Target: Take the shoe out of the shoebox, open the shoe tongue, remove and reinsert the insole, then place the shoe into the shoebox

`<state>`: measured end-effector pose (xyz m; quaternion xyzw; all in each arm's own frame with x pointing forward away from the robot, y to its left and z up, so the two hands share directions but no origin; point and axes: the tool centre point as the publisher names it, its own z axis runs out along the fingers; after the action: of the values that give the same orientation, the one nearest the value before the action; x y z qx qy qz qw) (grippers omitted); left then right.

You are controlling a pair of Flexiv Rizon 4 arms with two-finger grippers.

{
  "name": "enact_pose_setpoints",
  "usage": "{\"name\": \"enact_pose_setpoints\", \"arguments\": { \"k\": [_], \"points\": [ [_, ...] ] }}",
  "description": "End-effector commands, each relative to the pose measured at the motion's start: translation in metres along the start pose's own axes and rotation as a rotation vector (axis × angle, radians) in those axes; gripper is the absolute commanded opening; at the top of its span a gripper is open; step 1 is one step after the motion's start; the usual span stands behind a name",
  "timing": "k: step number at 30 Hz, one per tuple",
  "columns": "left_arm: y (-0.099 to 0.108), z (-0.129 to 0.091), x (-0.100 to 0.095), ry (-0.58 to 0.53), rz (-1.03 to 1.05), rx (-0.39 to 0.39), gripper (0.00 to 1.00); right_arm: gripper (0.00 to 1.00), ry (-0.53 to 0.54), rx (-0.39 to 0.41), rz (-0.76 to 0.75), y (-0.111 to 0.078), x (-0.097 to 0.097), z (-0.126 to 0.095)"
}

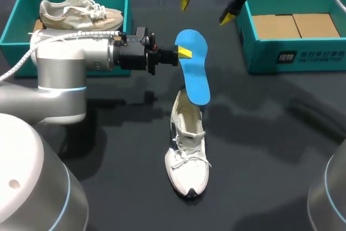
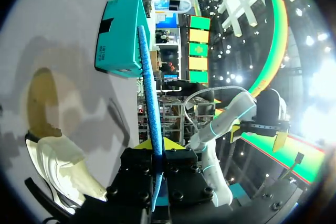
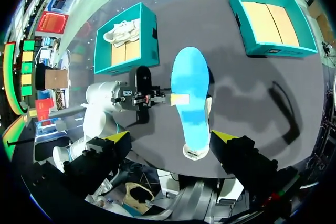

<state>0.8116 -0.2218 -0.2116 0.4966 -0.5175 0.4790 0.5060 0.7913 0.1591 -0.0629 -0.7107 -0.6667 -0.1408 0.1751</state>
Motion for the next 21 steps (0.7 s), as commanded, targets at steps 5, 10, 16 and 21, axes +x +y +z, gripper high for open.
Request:
{"name": "enact_pose_setpoints", "arguments": {
  "k": [5, 10, 16, 21],
  "points": [
    [0.000, 0.001, 0.000, 0.000, 0.000, 0.001, 0.00, 1.00, 0.564, 0.023, 0.012, 0.000, -0.027, 0.004],
    [0.000, 0.001, 0.000, 0.000, 0.000, 0.001, 0.00, 1.00, 0.694, -0.011, 0.029, -0.012, -0.051, 0.012],
    [0.000, 0.001, 0.000, 0.000, 0.000, 0.001, 0.00, 1.00, 0.754, -0.032, 0.036, -0.023, -0.064, 0.019],
    [0.000, 0.001, 0.000, 0.000, 0.000, 0.001, 0.00, 1.00, 0.834, -0.050, 0.030, -0.022, -0.073, 0.027]
  ]
}}
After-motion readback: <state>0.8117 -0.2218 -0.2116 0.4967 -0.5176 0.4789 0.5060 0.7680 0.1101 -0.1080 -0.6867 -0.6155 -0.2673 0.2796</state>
